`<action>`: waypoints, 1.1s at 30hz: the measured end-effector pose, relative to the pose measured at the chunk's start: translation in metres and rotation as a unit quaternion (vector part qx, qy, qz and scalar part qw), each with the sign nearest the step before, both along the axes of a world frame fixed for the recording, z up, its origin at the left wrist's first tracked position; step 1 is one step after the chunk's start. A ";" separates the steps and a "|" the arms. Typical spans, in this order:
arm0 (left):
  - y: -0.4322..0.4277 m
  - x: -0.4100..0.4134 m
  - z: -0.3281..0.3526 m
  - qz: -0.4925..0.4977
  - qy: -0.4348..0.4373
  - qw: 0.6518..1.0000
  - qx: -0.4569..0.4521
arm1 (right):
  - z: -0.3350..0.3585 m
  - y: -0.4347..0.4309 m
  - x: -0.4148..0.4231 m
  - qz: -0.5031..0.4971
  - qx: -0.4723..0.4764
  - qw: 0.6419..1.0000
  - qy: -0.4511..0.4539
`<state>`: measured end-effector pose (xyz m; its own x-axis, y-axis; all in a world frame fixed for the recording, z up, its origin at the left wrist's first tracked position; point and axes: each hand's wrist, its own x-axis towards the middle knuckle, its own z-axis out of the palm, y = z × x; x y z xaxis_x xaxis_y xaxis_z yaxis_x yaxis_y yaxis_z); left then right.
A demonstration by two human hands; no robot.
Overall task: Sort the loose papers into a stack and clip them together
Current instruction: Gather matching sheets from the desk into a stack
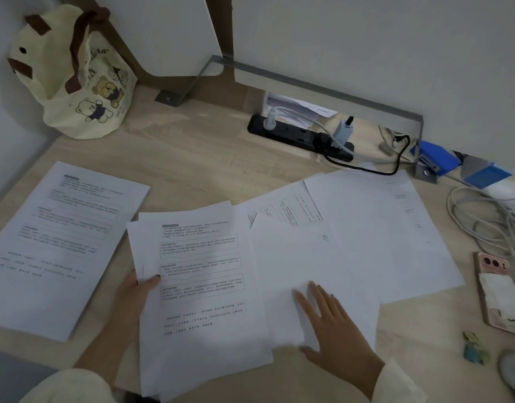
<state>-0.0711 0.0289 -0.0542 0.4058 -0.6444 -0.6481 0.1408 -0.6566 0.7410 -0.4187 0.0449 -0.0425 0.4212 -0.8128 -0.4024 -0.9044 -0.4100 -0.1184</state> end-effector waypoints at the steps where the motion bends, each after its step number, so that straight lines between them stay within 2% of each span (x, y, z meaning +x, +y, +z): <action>1: -0.001 -0.001 0.001 -0.001 0.002 1.000 -0.003 | -0.002 0.003 0.000 -0.003 -0.006 1.000 -0.003; 9: 0.002 0.001 0.000 -0.015 0.014 1.000 -0.009 | -0.009 0.007 -0.006 -0.095 -0.038 0.995 0.009; 12: 0.003 0.001 -0.001 -0.017 0.008 1.000 -0.013 | -0.001 0.002 -0.015 -0.174 -0.062 0.977 -0.110; 14: 0.004 0.001 -0.001 -0.014 0.006 1.000 -0.012 | 0.009 -0.005 -0.022 -0.257 -0.019 0.952 -0.163; 17: 0.003 0.002 -0.003 -0.005 0.002 1.000 -0.013 | 0.028 -0.021 -0.030 -0.376 -0.003 0.894 -0.244; 20: 0.003 0.000 0.001 -0.014 0.005 1.000 -0.022 | 0.063 -0.032 -0.028 -0.437 0.065 0.800 -0.406; 24: 0.007 0.000 0.001 -0.004 0.028 0.999 -0.020 | 0.103 -0.040 -0.024 -0.448 0.219 0.649 -0.574; 26: 0.007 0.000 0.001 -0.010 0.032 0.999 -0.021 | 0.112 -0.044 -0.024 -0.430 0.254 0.608 -0.617; 28: 0.007 -0.001 0.004 -0.015 0.037 0.999 -0.024 | 0.112 -0.044 -0.027 -0.421 0.267 0.591 -0.635; 30: 0.007 -0.001 0.006 -0.020 0.033 0.999 -0.027 | 0.103 -0.041 -0.028 -0.434 0.273 0.592 -0.623; 33: 0.005 -0.001 0.004 -0.015 0.033 0.999 -0.032 | 0.078 -0.034 -0.027 -0.478 0.234 0.642 -0.553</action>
